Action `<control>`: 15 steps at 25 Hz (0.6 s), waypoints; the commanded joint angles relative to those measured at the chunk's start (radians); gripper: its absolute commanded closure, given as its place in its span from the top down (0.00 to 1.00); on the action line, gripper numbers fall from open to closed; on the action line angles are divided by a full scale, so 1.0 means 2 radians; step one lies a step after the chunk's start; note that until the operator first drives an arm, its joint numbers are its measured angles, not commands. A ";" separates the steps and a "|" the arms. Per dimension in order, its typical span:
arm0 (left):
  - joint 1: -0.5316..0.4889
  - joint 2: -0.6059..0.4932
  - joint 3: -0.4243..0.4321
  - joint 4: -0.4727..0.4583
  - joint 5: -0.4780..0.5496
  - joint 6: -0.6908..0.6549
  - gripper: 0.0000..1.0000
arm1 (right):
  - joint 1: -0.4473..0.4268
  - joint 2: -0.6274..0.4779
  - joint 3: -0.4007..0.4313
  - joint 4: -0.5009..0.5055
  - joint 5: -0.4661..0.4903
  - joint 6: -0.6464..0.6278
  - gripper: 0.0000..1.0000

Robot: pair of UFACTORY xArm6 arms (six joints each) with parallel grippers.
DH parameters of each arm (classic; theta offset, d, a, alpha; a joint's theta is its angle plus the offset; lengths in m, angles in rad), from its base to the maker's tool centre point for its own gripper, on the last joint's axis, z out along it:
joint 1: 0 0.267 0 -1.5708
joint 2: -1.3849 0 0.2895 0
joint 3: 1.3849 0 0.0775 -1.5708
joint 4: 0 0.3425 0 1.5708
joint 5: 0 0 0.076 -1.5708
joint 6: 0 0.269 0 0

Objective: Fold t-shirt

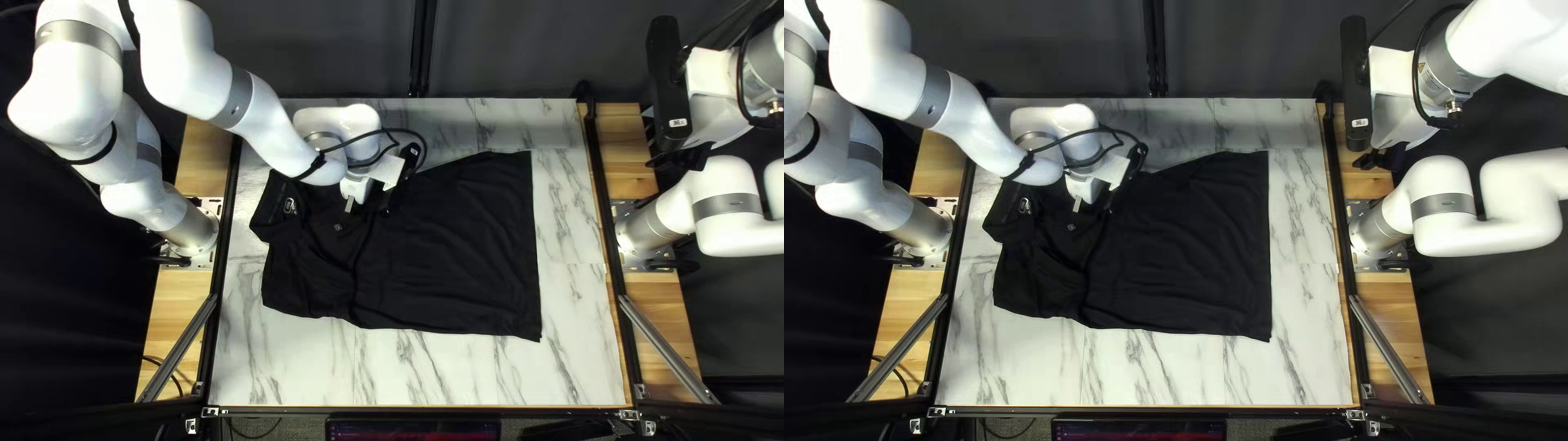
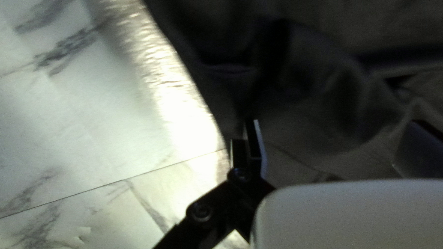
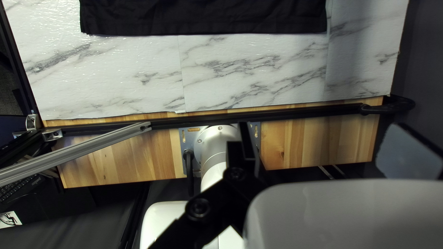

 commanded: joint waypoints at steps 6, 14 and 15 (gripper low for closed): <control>-0.005 -0.020 0.002 0.001 0.012 0.005 1.00 | 0.000 0.000 0.000 0.000 0.000 0.000 1.00; 0.031 0.015 -0.050 -0.010 0.067 0.065 1.00 | 0.000 0.000 0.000 0.000 0.000 0.000 1.00; 0.032 0.017 -0.053 -0.011 0.073 0.069 1.00 | 0.000 0.000 0.000 0.000 0.000 0.000 1.00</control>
